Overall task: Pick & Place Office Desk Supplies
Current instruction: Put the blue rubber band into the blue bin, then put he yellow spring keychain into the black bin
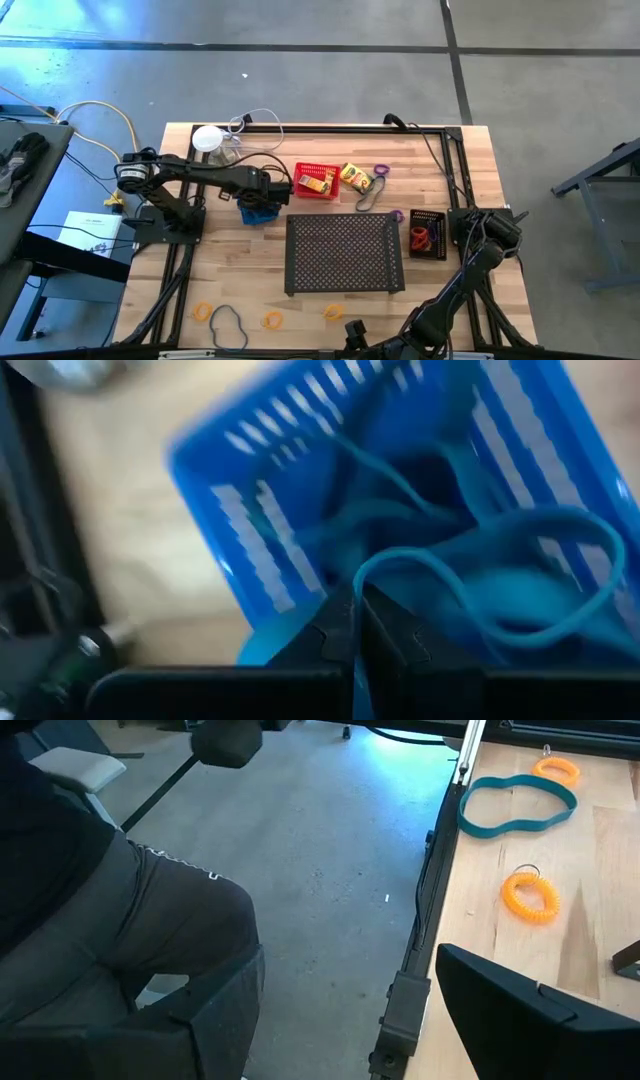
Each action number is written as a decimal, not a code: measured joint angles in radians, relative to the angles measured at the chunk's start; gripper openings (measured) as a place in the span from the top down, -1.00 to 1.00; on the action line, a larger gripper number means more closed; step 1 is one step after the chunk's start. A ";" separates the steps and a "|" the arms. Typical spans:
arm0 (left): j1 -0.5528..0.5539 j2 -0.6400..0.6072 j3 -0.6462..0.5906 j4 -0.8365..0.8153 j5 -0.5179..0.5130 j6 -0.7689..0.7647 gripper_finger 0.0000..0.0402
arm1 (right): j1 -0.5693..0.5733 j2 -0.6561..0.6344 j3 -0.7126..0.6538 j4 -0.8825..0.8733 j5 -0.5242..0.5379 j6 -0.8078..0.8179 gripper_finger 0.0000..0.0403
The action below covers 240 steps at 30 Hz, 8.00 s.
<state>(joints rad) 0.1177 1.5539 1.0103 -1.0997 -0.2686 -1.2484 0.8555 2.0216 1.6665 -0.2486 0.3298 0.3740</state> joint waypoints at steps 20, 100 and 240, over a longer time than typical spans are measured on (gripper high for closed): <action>0.014 -0.008 0.003 0.051 0.009 0.134 0.69 | 0.004 0.000 0.000 0.028 0.000 -0.001 -0.41; -0.976 0.349 0.143 0.667 -0.043 0.419 0.68 | 0.028 0.000 0.000 0.085 -0.015 0.128 -0.41; -1.028 0.393 0.345 1.292 -0.370 0.874 0.20 | 0.115 -0.222 -0.381 -1.321 0.138 1.701 0.91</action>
<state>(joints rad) -0.9100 1.9469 1.3552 0.1921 -0.6383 -0.3748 0.9703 1.7992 1.2856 -1.5700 0.4674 2.0755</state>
